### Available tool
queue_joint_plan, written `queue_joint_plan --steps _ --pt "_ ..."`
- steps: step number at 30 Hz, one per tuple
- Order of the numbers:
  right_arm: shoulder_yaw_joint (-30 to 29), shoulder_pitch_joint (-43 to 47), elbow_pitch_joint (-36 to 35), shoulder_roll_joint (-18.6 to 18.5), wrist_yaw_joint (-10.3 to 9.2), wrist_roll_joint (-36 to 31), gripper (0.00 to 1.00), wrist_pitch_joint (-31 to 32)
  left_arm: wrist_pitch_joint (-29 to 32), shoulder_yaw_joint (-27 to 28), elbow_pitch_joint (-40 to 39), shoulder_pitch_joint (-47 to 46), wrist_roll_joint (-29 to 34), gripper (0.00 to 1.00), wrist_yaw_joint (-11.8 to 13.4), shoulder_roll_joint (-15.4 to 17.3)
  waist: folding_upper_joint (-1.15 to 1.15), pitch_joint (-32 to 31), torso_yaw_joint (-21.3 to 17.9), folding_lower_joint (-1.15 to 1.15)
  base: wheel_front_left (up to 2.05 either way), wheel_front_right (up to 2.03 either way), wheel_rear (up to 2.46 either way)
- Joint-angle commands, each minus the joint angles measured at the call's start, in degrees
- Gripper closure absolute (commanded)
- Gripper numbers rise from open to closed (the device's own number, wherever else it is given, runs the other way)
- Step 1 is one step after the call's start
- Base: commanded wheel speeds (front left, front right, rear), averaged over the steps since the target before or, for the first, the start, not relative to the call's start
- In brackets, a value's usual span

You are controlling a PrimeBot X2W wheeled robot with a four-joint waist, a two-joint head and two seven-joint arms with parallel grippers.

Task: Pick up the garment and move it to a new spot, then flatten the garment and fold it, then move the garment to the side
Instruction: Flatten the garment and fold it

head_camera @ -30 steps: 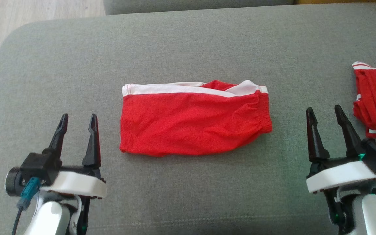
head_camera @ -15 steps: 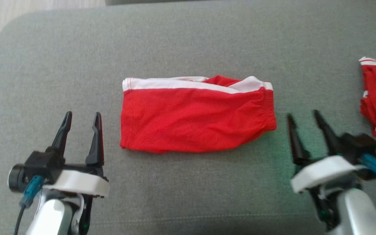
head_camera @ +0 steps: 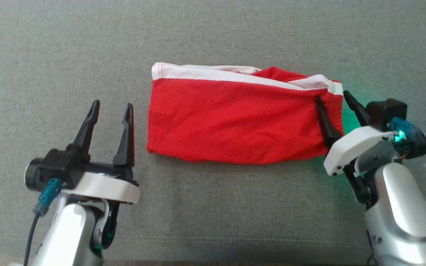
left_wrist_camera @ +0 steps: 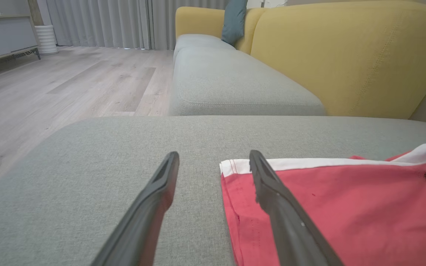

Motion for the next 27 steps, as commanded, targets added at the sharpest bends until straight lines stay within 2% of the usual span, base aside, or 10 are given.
queue_joint_plan --steps 1,10,11,12,18,27 --pt "0.69 -2.18 -0.50 -0.26 -0.04 0.31 0.00 0.88 -0.70 2.05 -1.49 -2.75 0.95 0.00 -0.35 0.29 0.00 0.96 0.63 0.00 0.00 0.00 0.00" --pt "1.94 -5.20 6.75 -0.94 -0.04 6.48 0.00 9.85 -0.70 3.01 -0.61 -4.23 2.31 0.00 -2.18 -1.12 0.00 2.58 1.19 0.00 0.00 0.00 0.00" --pt "2.25 -5.26 6.80 -1.18 -0.04 7.16 0.21 10.62 -0.70 3.15 -0.48 -4.29 2.50 0.00 -2.30 -1.23 0.00 2.57 1.17 0.00 0.00 0.00 0.00" --pt "2.56 -5.25 6.55 -1.33 -0.04 8.01 1.00 11.04 -0.70 3.28 -0.36 -4.30 2.69 0.00 -2.41 -1.34 0.00 2.51 1.14 0.00 0.00 0.00 0.00" --pt "2.25 -3.27 3.40 -3.86 -0.04 12.34 1.00 11.99 -0.70 4.27 0.21 -3.84 3.71 0.00 -2.69 -1.94 0.00 1.26 0.77 0.00 0.00 0.00 0.00" --pt "0.41 0.03 -1.24 -11.50 -0.04 16.15 1.00 13.54 -0.70 5.15 0.49 -2.49 4.74 0.00 -3.15 -2.76 0.00 -1.19 -0.14 0.00 0.00 0.00 0.00"
